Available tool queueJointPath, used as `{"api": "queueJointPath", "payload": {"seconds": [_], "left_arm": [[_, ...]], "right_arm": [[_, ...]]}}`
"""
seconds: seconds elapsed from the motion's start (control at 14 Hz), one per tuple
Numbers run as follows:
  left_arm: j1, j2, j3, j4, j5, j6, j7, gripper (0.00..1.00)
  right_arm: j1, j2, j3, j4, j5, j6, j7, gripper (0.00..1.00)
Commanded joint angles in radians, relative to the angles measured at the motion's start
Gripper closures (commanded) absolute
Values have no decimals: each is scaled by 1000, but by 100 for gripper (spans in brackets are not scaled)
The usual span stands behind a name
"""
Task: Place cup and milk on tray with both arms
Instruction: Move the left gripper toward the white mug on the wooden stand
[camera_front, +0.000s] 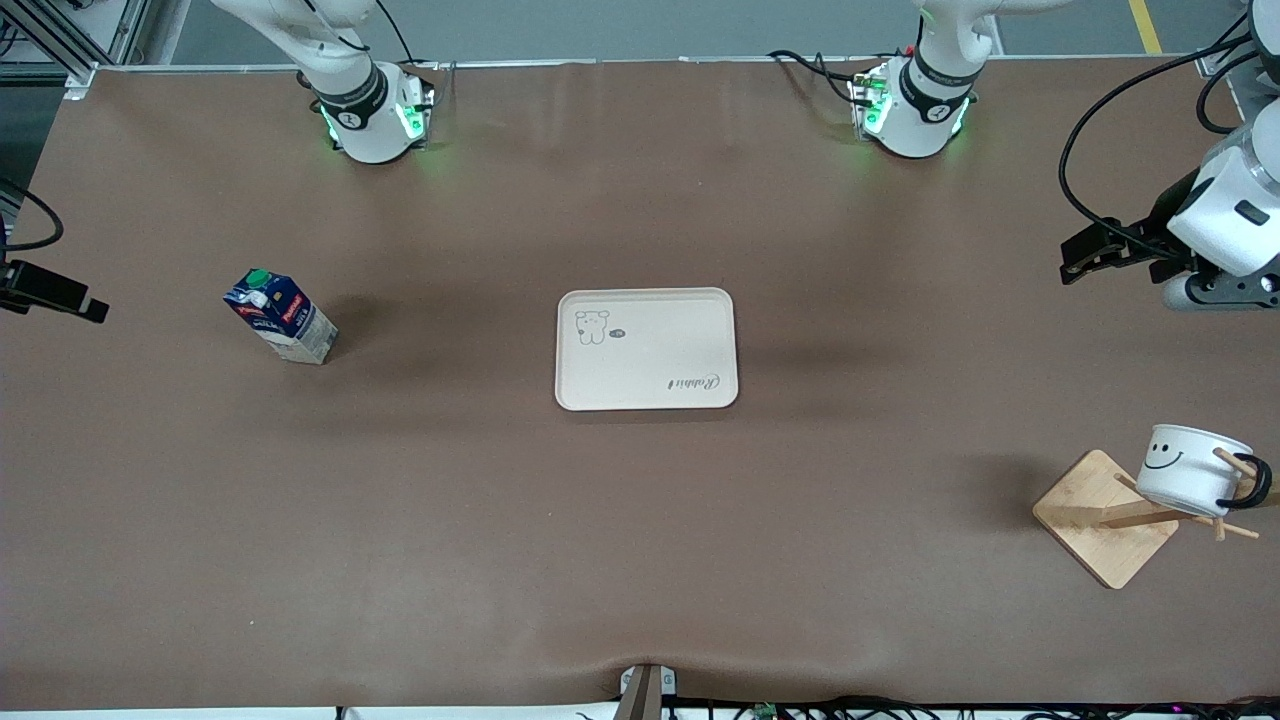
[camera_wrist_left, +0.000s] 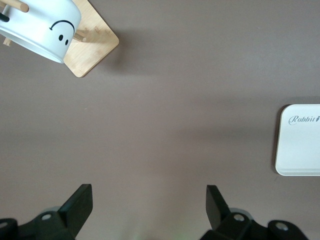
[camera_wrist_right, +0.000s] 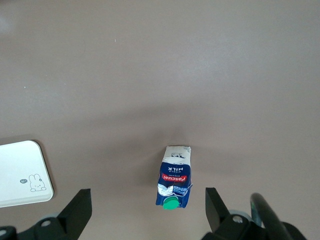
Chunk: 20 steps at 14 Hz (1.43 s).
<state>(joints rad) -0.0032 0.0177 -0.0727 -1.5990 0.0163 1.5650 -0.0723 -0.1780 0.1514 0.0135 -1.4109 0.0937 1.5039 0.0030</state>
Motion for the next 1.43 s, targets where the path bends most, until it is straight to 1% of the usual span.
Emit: {"api": "queueJointPath", "payload": {"seconds": [0.0,1.15,1.36], "left_arm": [[2,5,-2,16,20,-6,6,0],[23,31,8,30,22,-8,2,0],[48,33,8,30,22,-13,2,0]], "right_arm": [[-3,-23,6,-25,-6,30,11,0],[-17,-15,6,-13,0,26,2,0],[-11,-13,6,-11,6,27,0,0]]}}
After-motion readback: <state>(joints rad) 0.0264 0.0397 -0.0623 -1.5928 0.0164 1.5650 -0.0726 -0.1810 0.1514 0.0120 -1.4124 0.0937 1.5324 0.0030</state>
